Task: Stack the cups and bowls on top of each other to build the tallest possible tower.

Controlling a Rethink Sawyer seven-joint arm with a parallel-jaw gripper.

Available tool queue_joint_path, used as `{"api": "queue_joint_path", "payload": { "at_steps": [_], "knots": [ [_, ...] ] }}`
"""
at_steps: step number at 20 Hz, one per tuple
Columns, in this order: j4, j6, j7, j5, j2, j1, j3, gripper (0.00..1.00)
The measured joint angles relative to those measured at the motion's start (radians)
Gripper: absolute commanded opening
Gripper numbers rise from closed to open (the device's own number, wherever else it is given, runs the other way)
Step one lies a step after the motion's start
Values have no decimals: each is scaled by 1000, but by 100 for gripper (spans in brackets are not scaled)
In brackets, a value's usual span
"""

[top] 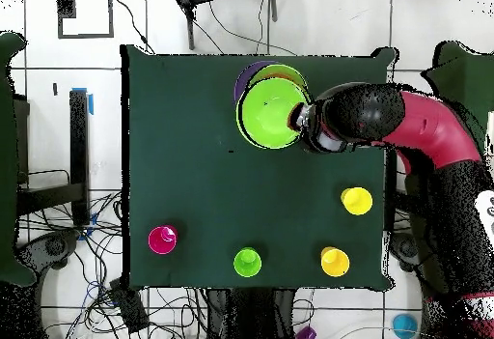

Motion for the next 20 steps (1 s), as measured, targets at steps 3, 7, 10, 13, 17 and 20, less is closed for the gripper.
{"api": "queue_joint_path", "payload": {
  "at_steps": [3,7,10,13,17,20],
  "knots": [
    [-1,0,0,-2,17,1,0,0],
    [-5,0,0,-5,43,3,0,0],
    [-6,0,0,-10,59,3,0,0],
    [-6,0,0,-15,68,3,0,0],
    [-6,0,0,-17,77,3,0,0],
    [-6,0,0,-18,78,3,0,0]
  ]
}}
